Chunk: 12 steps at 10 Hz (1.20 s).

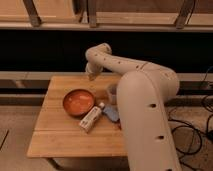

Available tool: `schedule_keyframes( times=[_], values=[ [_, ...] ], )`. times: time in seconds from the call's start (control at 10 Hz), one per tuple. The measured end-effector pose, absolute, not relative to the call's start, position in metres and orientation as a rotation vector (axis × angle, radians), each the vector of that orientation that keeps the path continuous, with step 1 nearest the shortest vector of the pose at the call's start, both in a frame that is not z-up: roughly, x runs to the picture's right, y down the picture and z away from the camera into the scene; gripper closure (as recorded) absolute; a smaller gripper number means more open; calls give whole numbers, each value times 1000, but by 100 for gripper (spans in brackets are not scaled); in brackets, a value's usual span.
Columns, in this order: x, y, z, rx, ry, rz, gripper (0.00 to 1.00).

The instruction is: Push the eraser across the table

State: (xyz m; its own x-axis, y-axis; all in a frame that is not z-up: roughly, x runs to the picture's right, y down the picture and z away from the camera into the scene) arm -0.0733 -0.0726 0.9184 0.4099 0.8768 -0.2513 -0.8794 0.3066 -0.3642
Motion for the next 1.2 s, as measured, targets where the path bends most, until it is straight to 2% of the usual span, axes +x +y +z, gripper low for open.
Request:
schedule_keyframes(
  times=[0.1,0.5,0.6,0.7,0.9,1.2],
  values=[
    [-51,-79,919,-453,10,1169,86],
    [-53,-79,919,-457,8,1168,86],
    [-58,-73,919,-472,13,1165,86],
    [-79,-42,925,-542,39,1147,86],
    [-75,-10,943,-574,121,1134,86],
    [-45,-16,968,-501,200,1095,86]
  ],
)
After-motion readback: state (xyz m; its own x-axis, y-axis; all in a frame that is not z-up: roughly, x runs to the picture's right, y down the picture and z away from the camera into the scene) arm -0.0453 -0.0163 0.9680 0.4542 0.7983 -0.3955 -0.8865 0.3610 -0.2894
